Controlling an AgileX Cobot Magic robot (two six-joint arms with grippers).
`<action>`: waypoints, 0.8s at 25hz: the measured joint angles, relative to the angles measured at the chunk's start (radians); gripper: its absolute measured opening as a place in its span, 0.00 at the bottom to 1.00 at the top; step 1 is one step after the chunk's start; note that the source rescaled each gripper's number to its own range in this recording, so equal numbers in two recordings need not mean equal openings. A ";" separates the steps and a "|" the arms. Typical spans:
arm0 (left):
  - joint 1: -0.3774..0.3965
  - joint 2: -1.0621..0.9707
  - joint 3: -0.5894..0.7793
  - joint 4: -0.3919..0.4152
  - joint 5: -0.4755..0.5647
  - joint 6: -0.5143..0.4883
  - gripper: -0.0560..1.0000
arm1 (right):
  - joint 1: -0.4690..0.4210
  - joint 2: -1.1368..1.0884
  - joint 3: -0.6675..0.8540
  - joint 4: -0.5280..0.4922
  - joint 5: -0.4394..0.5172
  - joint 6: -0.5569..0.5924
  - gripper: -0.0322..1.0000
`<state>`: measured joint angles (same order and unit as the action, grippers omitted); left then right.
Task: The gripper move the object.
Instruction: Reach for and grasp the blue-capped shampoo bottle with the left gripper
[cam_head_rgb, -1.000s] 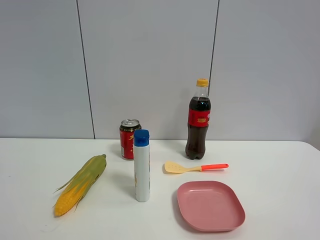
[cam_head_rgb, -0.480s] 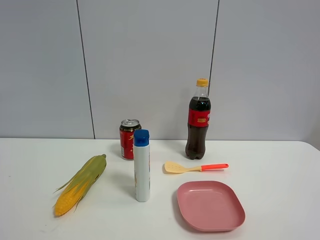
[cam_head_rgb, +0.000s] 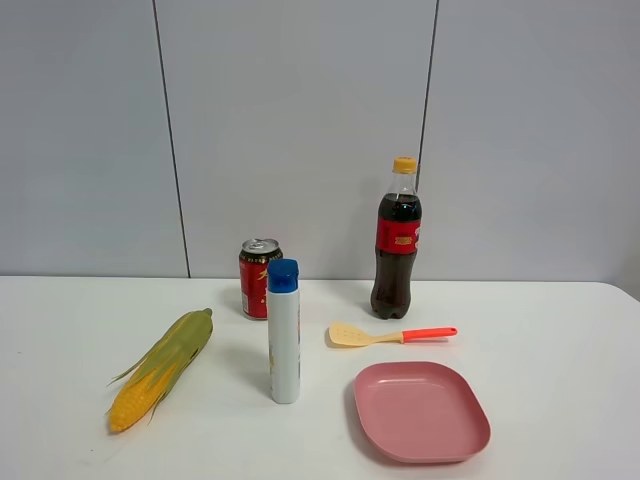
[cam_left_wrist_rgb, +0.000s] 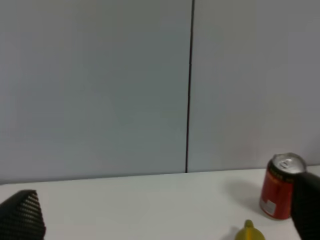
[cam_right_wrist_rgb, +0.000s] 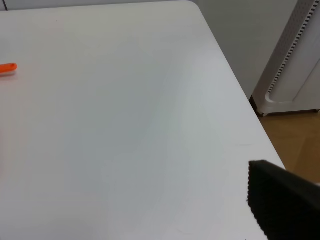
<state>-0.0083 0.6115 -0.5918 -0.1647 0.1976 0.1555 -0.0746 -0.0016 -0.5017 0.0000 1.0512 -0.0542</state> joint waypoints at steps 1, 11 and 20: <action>-0.019 0.024 0.000 0.016 -0.022 0.001 1.00 | 0.000 0.000 0.000 0.000 0.000 0.000 1.00; -0.347 0.308 0.000 0.073 -0.215 0.003 1.00 | 0.000 0.000 0.000 0.000 0.000 0.000 1.00; -0.582 0.516 0.003 0.069 -0.451 -0.075 1.00 | 0.000 0.000 0.000 0.000 0.000 0.000 1.00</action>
<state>-0.5905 1.1272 -0.5886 -0.0956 -0.2532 0.0802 -0.0746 -0.0016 -0.5017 0.0000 1.0512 -0.0542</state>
